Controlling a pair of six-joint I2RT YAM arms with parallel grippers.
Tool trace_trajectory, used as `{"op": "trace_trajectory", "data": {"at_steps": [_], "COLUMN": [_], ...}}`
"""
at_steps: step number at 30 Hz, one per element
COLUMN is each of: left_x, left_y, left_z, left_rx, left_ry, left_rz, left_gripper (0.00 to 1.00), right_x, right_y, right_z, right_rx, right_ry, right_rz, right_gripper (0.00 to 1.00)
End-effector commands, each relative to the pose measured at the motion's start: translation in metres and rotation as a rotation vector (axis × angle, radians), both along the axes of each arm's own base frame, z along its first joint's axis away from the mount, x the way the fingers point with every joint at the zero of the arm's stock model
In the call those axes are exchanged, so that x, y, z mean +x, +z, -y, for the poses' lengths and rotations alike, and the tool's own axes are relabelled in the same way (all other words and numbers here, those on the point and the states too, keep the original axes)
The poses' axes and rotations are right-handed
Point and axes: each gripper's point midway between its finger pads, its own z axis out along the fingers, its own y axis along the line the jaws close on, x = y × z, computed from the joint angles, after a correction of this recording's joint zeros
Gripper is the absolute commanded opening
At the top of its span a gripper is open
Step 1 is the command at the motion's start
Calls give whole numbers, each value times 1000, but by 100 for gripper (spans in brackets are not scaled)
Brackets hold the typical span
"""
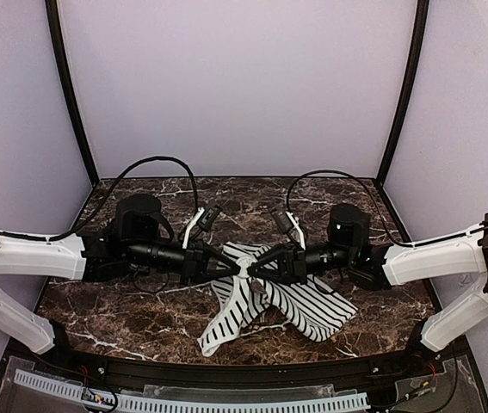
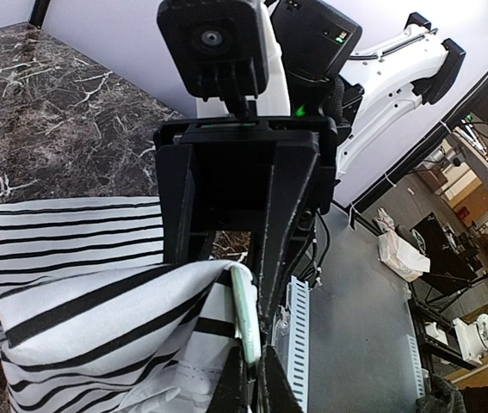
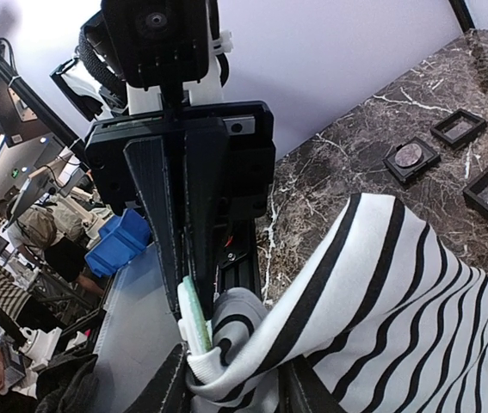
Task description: Remove the brooch from the garment
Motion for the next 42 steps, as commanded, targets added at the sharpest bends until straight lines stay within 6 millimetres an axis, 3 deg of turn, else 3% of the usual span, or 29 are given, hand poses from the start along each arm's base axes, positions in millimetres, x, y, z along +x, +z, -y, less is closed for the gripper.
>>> {"op": "trace_trajectory", "data": {"at_steps": [1,12,20,33,42], "left_x": [0,-4,-9,-3,9], "left_y": [23,22,21,10,-8], "left_z": [3,4,7,12,14], "left_rx": [-61,-58,-50,-11,33], "left_ry": [-19,-48,-85,-73,-7], "left_rz": [29,23,13,-13,-59], "left_gripper": [1,1,1,1,1], "right_x": [4,26,33,21,11], "right_y": [10,-14,-23,-14,-4], "right_z": [-2,-9,-19,-20,-16], "right_rx": [36,-40,-63,-51,-38], "right_ry": [1,-103,-98,-17,23], "right_rz": [20,-79,-139,-96,-59], "right_gripper": [31,9,1,8,28]}}
